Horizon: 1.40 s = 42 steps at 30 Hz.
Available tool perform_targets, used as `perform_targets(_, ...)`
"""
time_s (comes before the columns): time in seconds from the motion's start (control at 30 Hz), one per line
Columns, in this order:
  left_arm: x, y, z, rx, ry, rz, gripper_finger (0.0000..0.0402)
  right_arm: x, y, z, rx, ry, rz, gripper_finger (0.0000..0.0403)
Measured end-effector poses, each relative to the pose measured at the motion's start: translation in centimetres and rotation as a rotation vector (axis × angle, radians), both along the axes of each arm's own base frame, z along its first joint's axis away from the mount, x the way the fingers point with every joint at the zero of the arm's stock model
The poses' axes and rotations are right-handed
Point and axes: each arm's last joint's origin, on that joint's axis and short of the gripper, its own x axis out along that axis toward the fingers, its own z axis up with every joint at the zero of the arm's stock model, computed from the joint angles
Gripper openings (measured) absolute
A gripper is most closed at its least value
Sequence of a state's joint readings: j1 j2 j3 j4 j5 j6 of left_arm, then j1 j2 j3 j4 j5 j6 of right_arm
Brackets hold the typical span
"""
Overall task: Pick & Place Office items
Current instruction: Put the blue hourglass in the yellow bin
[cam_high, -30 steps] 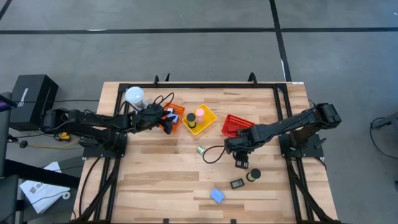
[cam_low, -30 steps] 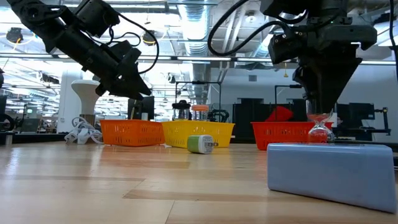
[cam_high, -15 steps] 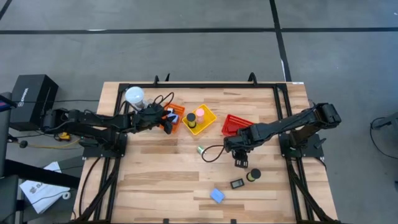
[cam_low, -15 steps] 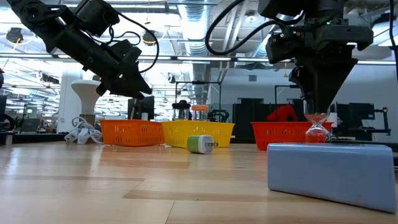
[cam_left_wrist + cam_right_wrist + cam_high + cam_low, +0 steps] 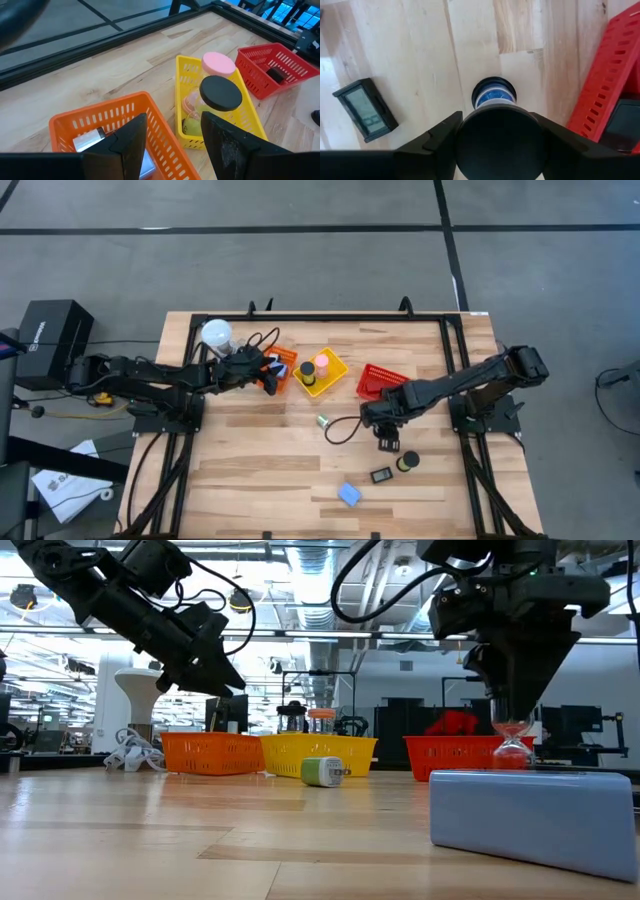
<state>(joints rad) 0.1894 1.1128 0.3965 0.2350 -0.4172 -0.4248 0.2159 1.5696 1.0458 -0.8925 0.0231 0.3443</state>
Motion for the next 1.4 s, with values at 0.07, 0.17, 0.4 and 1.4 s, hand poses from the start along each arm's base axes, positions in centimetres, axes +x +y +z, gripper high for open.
perform_targets(0.07,0.0,0.0,0.0,0.0,-0.001,0.0,0.0181,0.0,-0.1,0.0,0.001,0.0,-0.009,0.0198)
perform_targets(0.17,0.0,0.0,0.1,0.002,-0.008,0.0,0.0181,0.1,-0.3,0.0,0.002,-0.001,-0.022,0.0198)
perform_targets(0.4,0.1,0.0,0.1,0.002,-0.012,0.0,0.0181,1.0,-0.3,1.6,0.007,-0.059,-0.006,0.0204)
perform_targets(1.4,0.1,0.0,0.2,0.005,-0.028,0.0,0.0181,6.1,-12.2,7.4,-0.188,-0.399,-0.029,0.0198)
